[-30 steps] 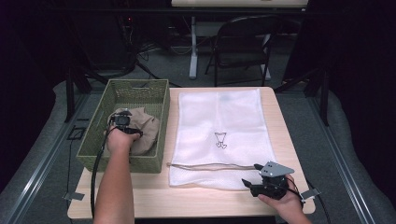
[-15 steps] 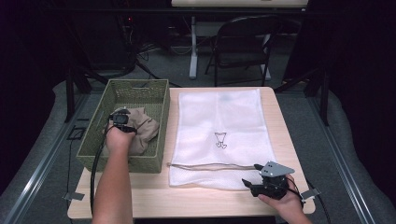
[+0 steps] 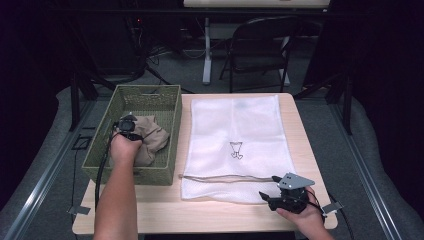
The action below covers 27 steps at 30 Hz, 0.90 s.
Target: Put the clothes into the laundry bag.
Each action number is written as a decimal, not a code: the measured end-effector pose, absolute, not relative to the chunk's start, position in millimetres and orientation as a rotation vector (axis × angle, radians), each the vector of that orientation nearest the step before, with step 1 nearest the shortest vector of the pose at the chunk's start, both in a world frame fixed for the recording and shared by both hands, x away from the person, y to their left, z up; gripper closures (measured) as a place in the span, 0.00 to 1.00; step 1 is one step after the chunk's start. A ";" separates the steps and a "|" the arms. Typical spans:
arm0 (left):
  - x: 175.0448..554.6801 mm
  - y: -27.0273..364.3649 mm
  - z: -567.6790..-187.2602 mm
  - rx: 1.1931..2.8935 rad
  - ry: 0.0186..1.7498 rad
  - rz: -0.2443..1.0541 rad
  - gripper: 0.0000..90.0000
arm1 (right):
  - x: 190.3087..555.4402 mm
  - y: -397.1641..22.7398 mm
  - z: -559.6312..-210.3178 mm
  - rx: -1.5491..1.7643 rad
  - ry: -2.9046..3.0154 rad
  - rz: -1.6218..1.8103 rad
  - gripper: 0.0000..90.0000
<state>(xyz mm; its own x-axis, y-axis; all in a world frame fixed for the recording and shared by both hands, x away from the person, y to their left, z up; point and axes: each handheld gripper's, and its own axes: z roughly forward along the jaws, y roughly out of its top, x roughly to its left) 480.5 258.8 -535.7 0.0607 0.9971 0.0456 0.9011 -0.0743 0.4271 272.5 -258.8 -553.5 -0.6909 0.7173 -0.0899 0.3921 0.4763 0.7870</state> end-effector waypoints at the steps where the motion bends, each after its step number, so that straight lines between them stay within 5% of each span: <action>1: 480.4 259.6 -535.2 2.056 1.915 0.470 0.64 | 272.6 -258.8 -553.7 0.925 2.316 1.081 0.30; 27: 473.9 268.3 -495.3 1.953 1.835 0.462 0.67 | 272.7 -258.8 -553.2 0.928 2.308 1.086 0.30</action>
